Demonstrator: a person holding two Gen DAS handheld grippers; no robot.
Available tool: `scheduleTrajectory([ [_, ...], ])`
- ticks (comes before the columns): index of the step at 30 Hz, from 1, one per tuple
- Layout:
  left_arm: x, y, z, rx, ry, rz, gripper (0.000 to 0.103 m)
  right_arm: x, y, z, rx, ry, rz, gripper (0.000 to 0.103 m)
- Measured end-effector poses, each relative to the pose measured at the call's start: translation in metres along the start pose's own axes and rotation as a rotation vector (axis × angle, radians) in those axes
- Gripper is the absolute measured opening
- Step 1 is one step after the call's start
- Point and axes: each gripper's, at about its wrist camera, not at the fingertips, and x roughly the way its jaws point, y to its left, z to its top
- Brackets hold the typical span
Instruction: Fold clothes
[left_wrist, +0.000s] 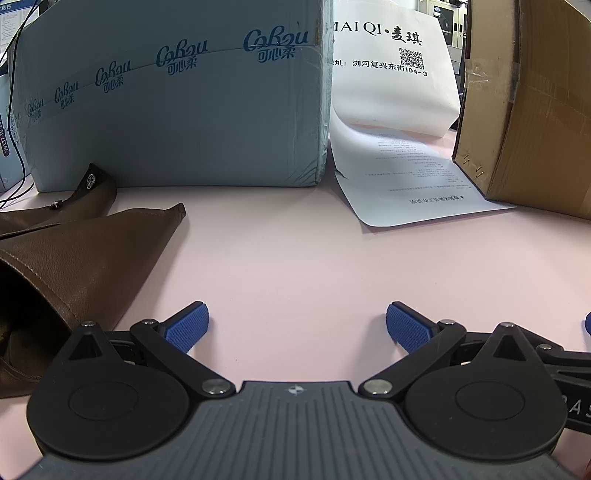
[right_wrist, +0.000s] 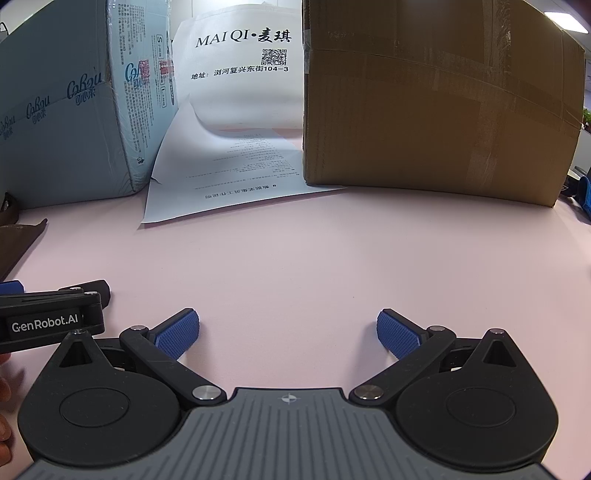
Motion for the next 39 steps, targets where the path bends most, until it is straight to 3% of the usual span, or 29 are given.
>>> scheduleTrajectory([
  [39, -0.0070, -0.0036, -0.0011, 0.039, -0.033, 0.021, 0.102, -0.0006, 0.0033, 0.0007, 0.001, -0.006, -0.002, 0.103],
])
